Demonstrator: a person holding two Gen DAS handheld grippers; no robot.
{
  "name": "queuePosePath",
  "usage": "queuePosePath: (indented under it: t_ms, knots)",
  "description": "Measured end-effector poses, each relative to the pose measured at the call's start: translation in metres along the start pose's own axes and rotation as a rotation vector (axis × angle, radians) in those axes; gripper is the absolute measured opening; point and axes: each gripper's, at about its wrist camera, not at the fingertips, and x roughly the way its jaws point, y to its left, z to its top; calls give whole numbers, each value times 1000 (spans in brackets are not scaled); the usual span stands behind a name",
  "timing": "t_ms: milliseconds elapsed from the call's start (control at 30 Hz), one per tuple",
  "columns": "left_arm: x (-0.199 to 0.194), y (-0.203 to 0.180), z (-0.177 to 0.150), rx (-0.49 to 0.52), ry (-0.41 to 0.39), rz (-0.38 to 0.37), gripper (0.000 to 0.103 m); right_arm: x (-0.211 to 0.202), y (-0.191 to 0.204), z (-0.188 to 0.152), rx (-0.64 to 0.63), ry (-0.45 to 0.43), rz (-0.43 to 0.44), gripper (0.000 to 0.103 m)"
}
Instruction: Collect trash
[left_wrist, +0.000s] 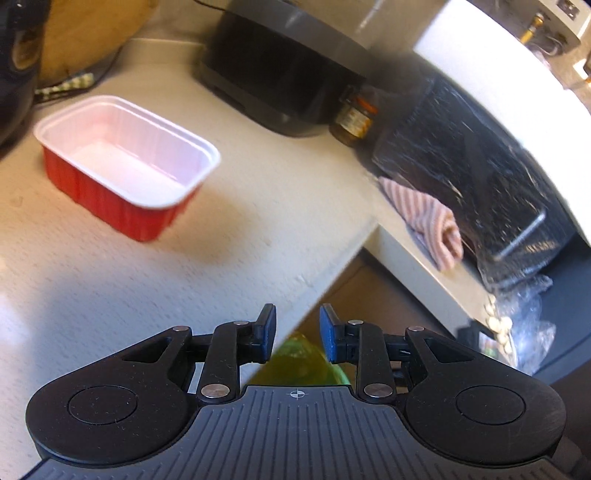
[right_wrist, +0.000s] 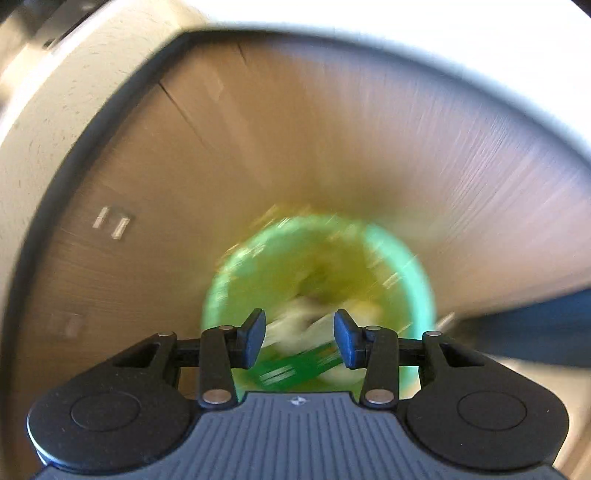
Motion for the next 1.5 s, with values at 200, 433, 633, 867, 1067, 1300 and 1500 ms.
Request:
queuePosePath:
  t_ms: [200, 433, 633, 867, 1067, 1300, 1500]
  knots:
    - [-2, 21, 16, -85, -13, 56, 29, -61, 23, 9, -86, -198, -6, 52]
    - [-17, 49, 33, -158, -62, 169, 29, -141, 104, 40, -252, -385, 200, 66]
    - [-34, 77, 48, -185, -96, 245, 29, -166, 200, 77, -391, -447, 362, 71]
    - [-55, 99, 59, -170, -118, 265, 29, -135, 293, 102, -462, -421, 404, 71]
    - [-63, 113, 60, -173, -117, 282, 29, -106, 312, 91, -485, -348, 433, 63]
    - [-58, 123, 64, -177, -109, 280, 29, -124, 291, 48, -569, -260, 568, 61]
    - [-48, 127, 67, -156, -128, 325, 29, -134, 297, 58, -503, -356, 525, 61]
